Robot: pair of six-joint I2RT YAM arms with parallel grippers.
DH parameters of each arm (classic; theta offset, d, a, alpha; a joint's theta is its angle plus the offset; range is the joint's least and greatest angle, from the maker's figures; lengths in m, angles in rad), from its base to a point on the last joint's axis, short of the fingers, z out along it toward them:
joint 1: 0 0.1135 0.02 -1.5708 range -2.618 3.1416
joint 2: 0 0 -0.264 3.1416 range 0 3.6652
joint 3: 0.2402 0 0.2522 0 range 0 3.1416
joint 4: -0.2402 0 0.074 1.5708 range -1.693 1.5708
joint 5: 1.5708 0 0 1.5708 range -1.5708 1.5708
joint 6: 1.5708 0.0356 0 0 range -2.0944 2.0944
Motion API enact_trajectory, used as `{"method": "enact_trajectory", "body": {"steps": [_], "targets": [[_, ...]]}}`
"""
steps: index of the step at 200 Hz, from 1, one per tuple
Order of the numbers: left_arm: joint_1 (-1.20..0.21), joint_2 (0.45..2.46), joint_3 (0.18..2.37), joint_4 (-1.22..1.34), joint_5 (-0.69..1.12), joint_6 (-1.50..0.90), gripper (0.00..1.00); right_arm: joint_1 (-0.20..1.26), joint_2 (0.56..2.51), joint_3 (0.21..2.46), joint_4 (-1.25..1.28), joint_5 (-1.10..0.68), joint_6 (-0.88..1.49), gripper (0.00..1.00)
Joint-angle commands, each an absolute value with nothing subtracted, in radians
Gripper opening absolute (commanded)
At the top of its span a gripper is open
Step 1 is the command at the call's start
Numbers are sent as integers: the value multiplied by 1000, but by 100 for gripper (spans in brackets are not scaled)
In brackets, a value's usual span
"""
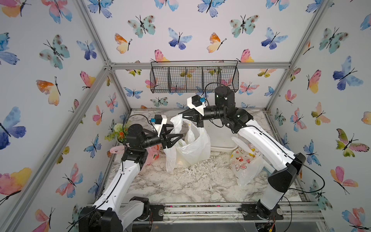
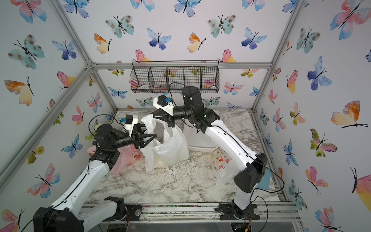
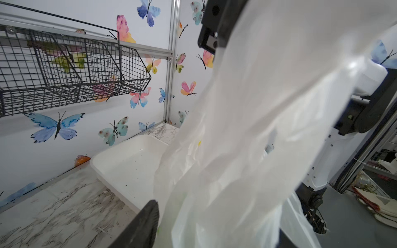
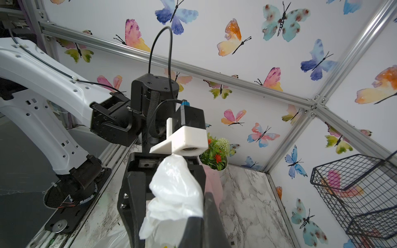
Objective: Place the pears into plastic bags & tie knots
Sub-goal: Tie the plastic bag at the center of the board.
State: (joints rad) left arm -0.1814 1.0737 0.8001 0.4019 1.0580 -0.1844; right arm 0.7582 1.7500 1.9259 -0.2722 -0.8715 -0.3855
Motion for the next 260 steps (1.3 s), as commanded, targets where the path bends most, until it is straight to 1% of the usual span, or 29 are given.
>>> {"method": "enact_trajectory", "body": {"steps": [1, 13, 32, 37, 46, 49, 56, 66, 75, 90, 98, 109, 130, 151, 178, 185, 203, 237, 260], "targets": [[-189, 1102, 813, 451, 1103, -206, 59, 756, 1730, 1919, -219, -913, -352, 3], [-193, 1116, 817, 461, 1110, -214, 51, 753, 1726, 1913, -202, -921, -337, 2], [-196, 1129, 821, 490, 1115, -238, 35, 743, 1726, 1907, -183, -912, -313, 2], [-197, 1128, 821, 495, 1108, -242, 29, 741, 1726, 1907, -182, -904, -306, 3], [-196, 1129, 818, 501, 1095, -244, 15, 734, 1724, 1904, -174, -886, -288, 4], [-196, 1128, 817, 500, 1088, -244, 11, 733, 1723, 1903, -169, -876, -280, 6], [-196, 1128, 815, 501, 1074, -243, 4, 726, 1718, 1897, -157, -847, -256, 17], [-196, 1124, 806, 503, 1053, -242, 0, 717, 1706, 1893, -146, -784, -220, 34], [-196, 1119, 799, 501, 1023, -242, 0, 707, 1687, 1892, -147, -727, -195, 44], [-190, 1119, 794, 475, 979, -234, 0, 671, 1634, 1864, -140, -634, -128, 54], [-186, 1125, 800, 450, 954, -230, 0, 639, 1601, 1833, -134, -598, -81, 58], [-179, 1131, 812, 414, 918, -227, 0, 590, 1550, 1778, -144, -565, -27, 62], [-166, 1142, 829, 388, 888, -235, 0, 523, 1438, 1652, -196, -503, 12, 67], [-160, 1149, 840, 382, 872, -241, 0, 515, 1323, 1506, -240, -468, 33, 72], [-158, 1149, 847, 371, 883, -240, 0, 514, 1214, 1324, -235, -432, 146, 79], [-158, 1145, 845, 371, 884, -242, 0, 515, 1208, 1279, -211, -449, 188, 81], [-158, 1133, 839, 375, 888, -246, 0, 516, 1232, 1214, -139, -515, 274, 91], [-158, 1114, 824, 368, 901, -249, 0, 515, 1319, 1188, 25, -560, 326, 98], [-158, 1102, 816, 356, 902, -245, 0, 515, 1411, 1189, 92, -595, 323, 98]]}}
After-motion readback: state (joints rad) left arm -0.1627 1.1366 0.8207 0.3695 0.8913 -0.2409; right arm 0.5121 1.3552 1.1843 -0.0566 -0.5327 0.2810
